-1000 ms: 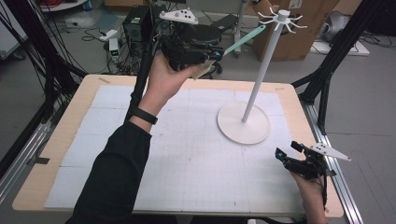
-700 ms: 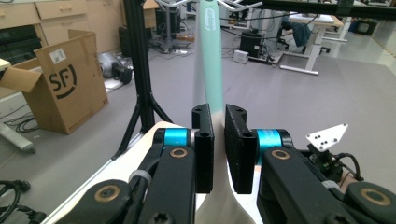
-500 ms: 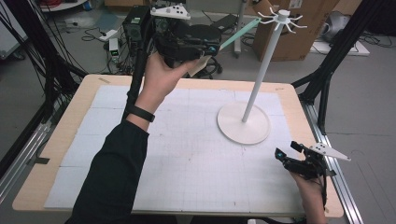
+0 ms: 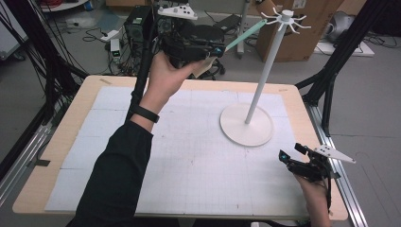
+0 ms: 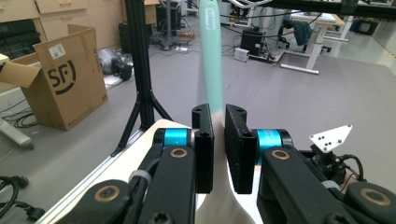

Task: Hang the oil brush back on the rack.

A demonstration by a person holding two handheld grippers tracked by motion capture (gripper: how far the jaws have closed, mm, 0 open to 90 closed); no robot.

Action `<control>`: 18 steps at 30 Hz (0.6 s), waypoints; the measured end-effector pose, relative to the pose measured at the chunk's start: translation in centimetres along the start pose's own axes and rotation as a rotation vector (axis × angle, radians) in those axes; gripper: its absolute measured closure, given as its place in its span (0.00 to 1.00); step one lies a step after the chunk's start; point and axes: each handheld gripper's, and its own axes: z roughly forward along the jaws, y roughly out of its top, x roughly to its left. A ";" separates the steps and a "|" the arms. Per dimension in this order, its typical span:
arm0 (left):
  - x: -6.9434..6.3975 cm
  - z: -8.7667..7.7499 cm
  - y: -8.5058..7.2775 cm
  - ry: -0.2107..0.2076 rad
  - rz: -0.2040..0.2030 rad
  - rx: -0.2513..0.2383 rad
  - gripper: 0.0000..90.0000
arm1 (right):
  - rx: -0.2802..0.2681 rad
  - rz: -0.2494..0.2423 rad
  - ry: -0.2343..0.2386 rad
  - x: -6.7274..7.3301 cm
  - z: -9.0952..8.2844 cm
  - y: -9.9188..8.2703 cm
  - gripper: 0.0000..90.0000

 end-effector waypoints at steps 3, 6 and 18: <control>0.0 0.0 0.0 -0.001 0.000 0.002 0.92 | 0.000 0.001 0.000 0.0 0.0 0.0 0.19; 0.0 0.0 0.0 -0.003 -0.001 0.000 0.92 | 0.002 0.001 -0.001 0.0 0.0 0.0 0.19; -0.3 0.8 -0.2 0.018 -0.006 0.031 0.89 | 0.005 0.005 0.001 0.0 0.0 0.0 0.19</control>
